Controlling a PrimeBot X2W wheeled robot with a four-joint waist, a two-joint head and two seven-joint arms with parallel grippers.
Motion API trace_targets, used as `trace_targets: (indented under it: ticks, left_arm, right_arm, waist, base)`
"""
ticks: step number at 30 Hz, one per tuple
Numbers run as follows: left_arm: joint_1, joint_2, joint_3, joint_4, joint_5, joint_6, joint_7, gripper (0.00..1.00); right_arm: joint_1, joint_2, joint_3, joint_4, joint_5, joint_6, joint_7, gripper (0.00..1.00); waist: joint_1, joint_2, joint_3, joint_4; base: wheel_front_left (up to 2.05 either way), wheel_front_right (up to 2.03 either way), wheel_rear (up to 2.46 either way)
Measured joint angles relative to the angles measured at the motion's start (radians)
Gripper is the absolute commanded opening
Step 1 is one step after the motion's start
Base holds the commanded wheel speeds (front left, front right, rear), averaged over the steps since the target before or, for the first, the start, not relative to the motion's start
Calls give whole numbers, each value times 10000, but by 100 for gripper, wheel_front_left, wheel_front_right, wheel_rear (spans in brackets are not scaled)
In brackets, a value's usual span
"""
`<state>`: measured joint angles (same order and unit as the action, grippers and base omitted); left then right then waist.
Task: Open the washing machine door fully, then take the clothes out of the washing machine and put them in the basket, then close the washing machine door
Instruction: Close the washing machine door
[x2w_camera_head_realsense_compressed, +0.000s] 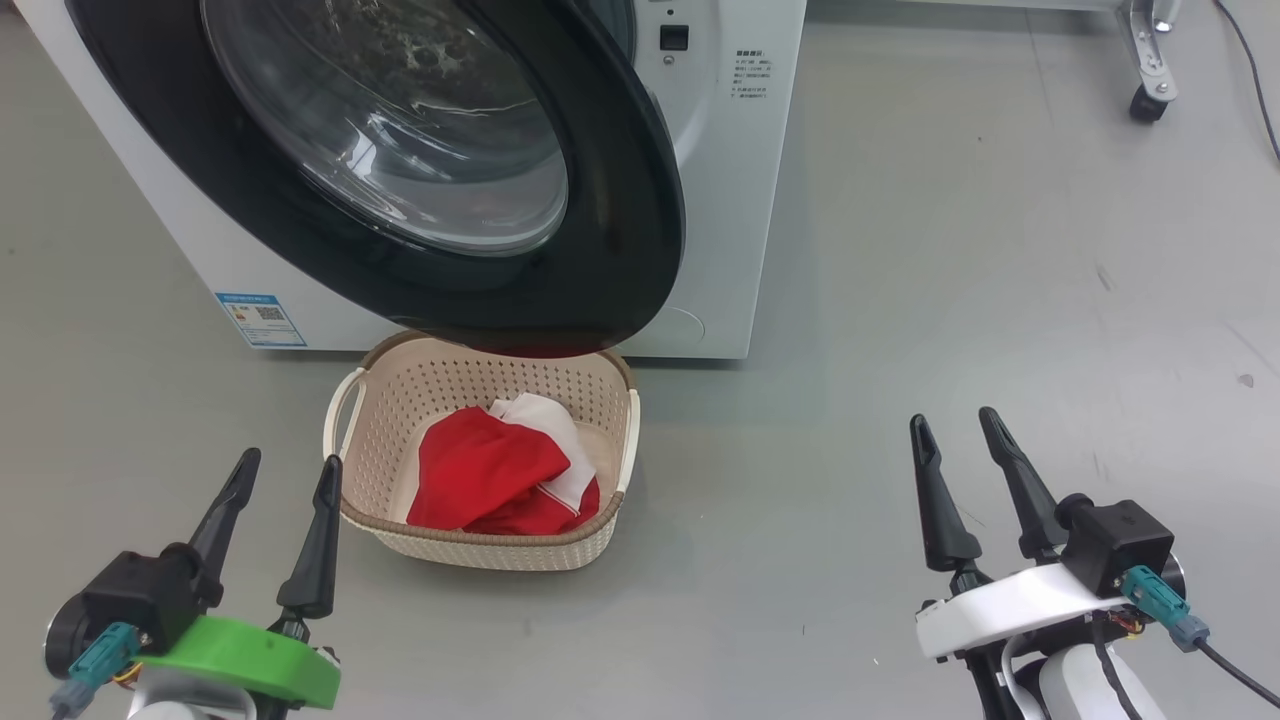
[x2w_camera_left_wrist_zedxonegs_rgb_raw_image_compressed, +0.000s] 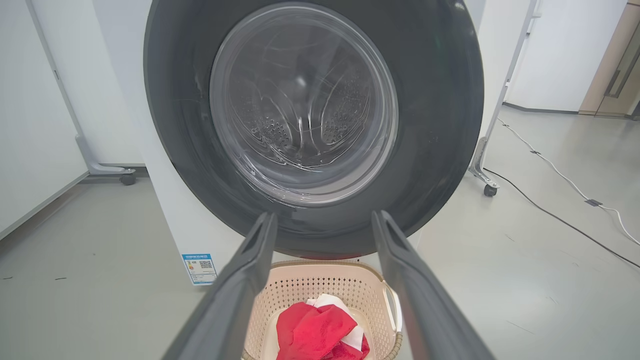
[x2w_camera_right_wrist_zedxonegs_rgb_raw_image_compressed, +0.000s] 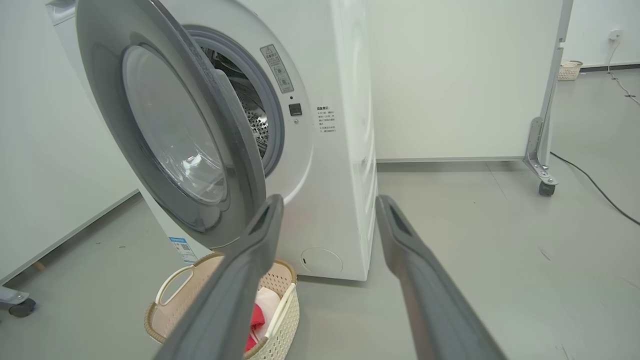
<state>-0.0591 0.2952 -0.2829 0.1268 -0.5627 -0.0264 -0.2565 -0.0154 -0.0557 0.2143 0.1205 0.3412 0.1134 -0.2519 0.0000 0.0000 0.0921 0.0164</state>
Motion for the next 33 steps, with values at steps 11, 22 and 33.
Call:
trace_targets:
  ticks: [11, 22, 33]
  left_arm:
    - [-35, -201, -6, -119, 188, -244, 0, 100]
    - [-732, -326, -102, -301, 320, -497, 0, 100]
    - [-1558, -694, -90, -307, 320, -685, 0, 100]
  right_arm:
    - [-882, -307, 805, -81, -715, 82, 0, 0]
    - [-2964, -596, 1741, -102, -1068, 86, 251, 0]
    - [-4947, -1354, 2895, 328, -1198, 86, 823, 0]
  waist:
    - [0, 0, 537, 231]
    - [0, 0, 1512, 715]
    - [0, 0, 2691, 1463]
  base:
    - [0, 0, 0]
    - [0, 0, 0]
    - [0, 0, 0]
